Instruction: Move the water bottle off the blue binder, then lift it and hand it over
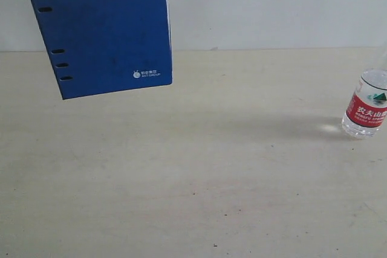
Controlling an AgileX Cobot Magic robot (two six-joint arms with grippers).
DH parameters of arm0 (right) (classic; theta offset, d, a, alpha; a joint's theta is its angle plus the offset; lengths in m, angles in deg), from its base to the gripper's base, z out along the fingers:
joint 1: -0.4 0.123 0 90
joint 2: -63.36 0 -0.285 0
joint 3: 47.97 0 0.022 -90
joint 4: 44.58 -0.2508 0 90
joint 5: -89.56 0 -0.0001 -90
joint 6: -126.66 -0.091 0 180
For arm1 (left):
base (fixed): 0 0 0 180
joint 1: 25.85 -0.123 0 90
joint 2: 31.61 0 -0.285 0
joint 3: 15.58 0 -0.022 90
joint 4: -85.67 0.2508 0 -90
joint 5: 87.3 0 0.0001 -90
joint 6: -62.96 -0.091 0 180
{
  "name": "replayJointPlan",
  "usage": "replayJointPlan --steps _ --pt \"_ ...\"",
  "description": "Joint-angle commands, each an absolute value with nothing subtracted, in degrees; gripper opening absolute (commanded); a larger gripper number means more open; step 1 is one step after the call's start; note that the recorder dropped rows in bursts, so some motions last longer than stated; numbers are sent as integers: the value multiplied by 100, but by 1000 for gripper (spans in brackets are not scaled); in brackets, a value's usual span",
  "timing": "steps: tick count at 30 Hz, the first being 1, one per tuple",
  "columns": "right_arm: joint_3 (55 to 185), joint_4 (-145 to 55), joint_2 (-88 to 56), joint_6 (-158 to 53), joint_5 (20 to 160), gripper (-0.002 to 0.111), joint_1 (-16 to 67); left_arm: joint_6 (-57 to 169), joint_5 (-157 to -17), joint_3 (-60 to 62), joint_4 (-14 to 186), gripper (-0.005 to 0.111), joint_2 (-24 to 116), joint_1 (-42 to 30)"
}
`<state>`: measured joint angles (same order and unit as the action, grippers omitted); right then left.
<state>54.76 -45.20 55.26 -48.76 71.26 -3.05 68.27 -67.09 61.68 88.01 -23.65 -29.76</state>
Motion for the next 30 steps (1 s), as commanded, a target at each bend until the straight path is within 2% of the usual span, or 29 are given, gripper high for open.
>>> replayJointPlan --steps 1,17,30 --pt "5481 -4513 5557 -4578 7215 1 -298 6805 -6718 6164 8757 4 -2383 -2983" --pt "5481 -4547 5557 -5959 7123 1 -298 6805 -6732 6164 8757 4 -2383 -2983" --pt "5481 -4547 5557 -5556 7108 1 -298 6805 -6732 6164 8757 4 -2383 -2983"
